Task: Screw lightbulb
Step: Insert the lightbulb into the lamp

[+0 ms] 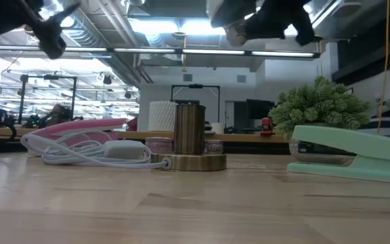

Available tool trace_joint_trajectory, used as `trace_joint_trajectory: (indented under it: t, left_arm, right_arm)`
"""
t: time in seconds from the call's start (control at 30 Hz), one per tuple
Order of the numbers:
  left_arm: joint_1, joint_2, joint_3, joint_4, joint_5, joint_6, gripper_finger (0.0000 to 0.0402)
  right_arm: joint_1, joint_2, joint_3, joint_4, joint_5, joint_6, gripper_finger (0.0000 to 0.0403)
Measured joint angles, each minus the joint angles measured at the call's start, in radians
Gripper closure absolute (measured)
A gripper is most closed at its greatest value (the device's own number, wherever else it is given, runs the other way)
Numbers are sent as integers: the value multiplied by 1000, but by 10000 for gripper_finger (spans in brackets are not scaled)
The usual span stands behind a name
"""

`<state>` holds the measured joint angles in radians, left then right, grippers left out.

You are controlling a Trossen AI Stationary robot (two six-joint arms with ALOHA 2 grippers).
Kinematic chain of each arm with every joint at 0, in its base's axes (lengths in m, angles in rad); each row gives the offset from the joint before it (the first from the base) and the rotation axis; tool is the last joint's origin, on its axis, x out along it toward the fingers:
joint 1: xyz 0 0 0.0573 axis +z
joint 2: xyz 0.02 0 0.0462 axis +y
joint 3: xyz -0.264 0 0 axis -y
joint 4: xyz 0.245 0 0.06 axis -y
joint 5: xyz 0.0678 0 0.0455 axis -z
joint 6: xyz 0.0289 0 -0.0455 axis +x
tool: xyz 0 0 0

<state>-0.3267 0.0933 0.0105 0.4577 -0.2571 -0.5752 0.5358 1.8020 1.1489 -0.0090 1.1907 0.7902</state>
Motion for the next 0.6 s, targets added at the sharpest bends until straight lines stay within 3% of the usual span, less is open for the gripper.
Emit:
trace_joint_trajectory:
  t: [0.17, 0.37, 0.6]
  left_arm:
    - [0, 150, 0, 59, -64, -51, 133]
    - [0, 415, 15, 343, -70, -11, 133]
    - [-1, 706, 185, 422, -63, 128, 133]
  right_arm:
    - [-3, 45, 0, 102, 5, -65, 235]
    - [-14, 48, 0, 144, -52, -111, 235]
    - [-14, 35, 0, 428, -158, -476, 235]
